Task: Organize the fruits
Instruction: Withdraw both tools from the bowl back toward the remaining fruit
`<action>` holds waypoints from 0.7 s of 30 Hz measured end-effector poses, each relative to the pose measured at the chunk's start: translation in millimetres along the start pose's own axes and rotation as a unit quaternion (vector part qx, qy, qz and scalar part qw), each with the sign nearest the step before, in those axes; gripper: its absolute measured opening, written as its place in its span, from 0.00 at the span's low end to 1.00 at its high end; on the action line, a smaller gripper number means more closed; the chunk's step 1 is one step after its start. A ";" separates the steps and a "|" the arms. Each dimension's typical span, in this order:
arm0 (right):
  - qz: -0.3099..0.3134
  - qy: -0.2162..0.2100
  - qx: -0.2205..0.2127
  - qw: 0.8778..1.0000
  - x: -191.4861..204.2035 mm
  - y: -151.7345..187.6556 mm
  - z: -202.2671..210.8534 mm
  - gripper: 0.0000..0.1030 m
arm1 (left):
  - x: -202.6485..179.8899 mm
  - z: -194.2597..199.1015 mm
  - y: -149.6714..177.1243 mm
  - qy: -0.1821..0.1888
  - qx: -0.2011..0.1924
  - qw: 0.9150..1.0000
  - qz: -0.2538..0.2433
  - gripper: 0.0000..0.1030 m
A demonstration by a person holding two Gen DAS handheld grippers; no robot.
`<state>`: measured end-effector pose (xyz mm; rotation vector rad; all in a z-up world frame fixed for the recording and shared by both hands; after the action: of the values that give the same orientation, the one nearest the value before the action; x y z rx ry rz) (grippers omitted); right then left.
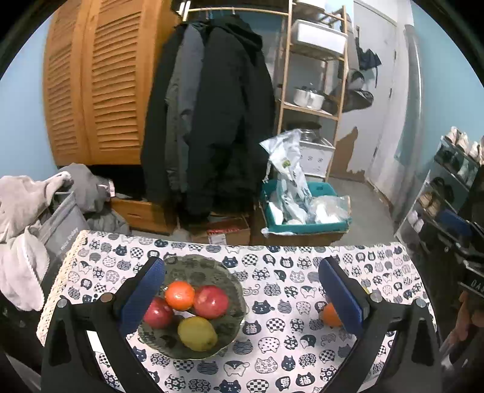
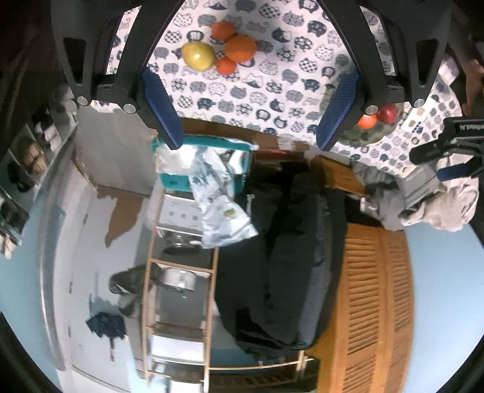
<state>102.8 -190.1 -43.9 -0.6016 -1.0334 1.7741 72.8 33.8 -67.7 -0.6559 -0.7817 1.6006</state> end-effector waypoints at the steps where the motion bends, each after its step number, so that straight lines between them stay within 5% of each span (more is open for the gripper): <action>1: -0.004 0.003 0.001 1.000 -4.2 1.3 0.7 0.86 | -4.9 -0.5 -0.2 0.003 -0.001 1.000 -0.004 0.99; 21: -0.061 0.074 0.028 0.995 -88.9 41.6 21.9 0.86 | -92.4 -24.3 12.0 0.042 0.031 0.997 -0.063 0.99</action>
<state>102.7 -286.5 -72.3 -0.6130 -0.8976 1.6203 99.4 -55.2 -92.6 -0.6135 -0.6953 1.4665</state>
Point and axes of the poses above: each gripper's, at about its wrist camera, not at the fingertips, and z roughly against the way its jaws point, x to its left, y to its underside, the point moved 7 cm from there along -z, roughly the way its jaws point, and after that the axes turned 9 degrees about -y, right-handed, at the moved point
